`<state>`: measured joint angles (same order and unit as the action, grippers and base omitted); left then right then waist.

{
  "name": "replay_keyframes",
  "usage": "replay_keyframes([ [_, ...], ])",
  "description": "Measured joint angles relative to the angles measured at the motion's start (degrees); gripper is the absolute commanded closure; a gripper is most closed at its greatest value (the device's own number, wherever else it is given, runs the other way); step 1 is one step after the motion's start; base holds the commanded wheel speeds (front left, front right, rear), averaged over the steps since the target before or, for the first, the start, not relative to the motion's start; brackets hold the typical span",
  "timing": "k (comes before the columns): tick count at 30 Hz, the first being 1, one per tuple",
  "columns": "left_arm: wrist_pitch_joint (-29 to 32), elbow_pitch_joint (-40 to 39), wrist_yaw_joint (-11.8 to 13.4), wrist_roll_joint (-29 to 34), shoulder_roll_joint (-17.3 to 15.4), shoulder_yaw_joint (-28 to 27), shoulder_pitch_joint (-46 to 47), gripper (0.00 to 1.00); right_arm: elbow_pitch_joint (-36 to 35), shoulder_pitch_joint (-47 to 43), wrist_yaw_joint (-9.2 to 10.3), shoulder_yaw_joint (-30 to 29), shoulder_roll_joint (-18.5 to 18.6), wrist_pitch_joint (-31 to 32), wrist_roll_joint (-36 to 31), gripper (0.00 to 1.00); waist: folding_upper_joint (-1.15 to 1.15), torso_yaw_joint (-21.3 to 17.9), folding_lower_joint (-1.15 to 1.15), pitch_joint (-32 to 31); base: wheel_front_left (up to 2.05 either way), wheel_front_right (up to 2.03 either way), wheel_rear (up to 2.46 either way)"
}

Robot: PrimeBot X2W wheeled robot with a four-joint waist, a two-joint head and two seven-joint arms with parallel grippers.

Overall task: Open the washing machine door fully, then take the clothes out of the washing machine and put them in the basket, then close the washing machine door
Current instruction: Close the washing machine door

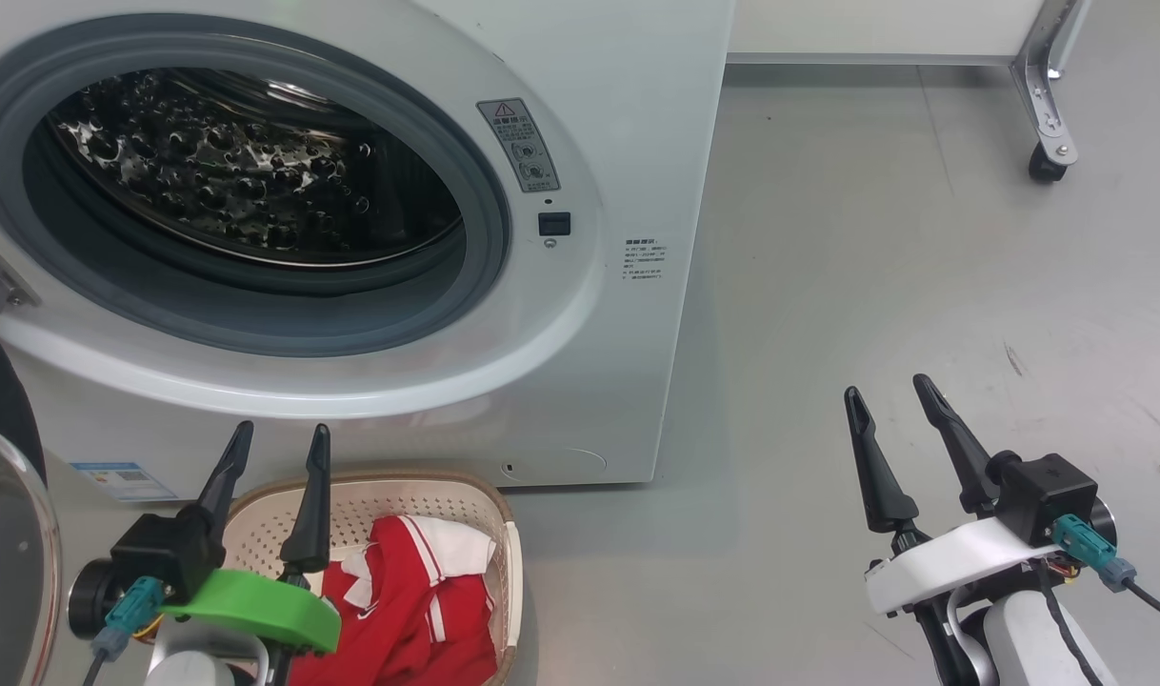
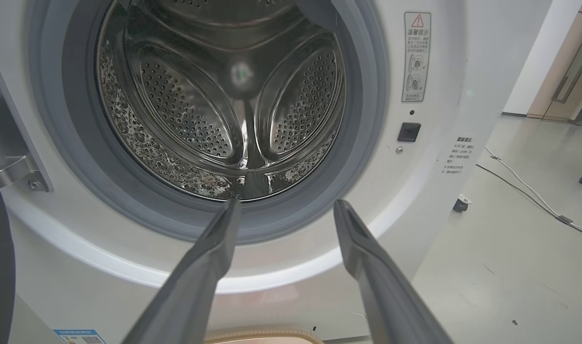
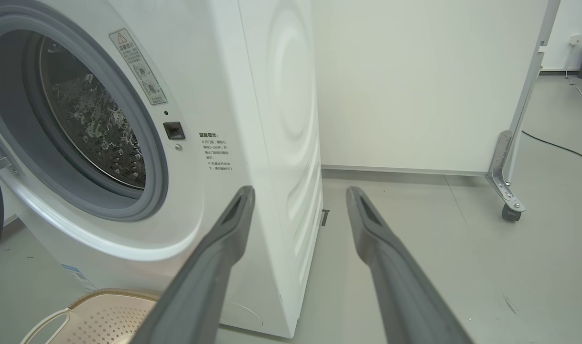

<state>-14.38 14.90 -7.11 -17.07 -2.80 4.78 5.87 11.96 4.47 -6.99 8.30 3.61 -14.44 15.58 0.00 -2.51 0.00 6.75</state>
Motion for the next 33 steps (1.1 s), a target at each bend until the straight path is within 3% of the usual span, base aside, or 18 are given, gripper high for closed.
replay_keyframes([
  [33,0.0,-1.1,0.0,0.0,0.0,0.6,-1.0,0.0,-0.1,0.0,0.0,0.1,-0.3,0.0,0.0,0.0,0.0,-0.1,0.0,-0.2,0.0,0.0,0.0],
])
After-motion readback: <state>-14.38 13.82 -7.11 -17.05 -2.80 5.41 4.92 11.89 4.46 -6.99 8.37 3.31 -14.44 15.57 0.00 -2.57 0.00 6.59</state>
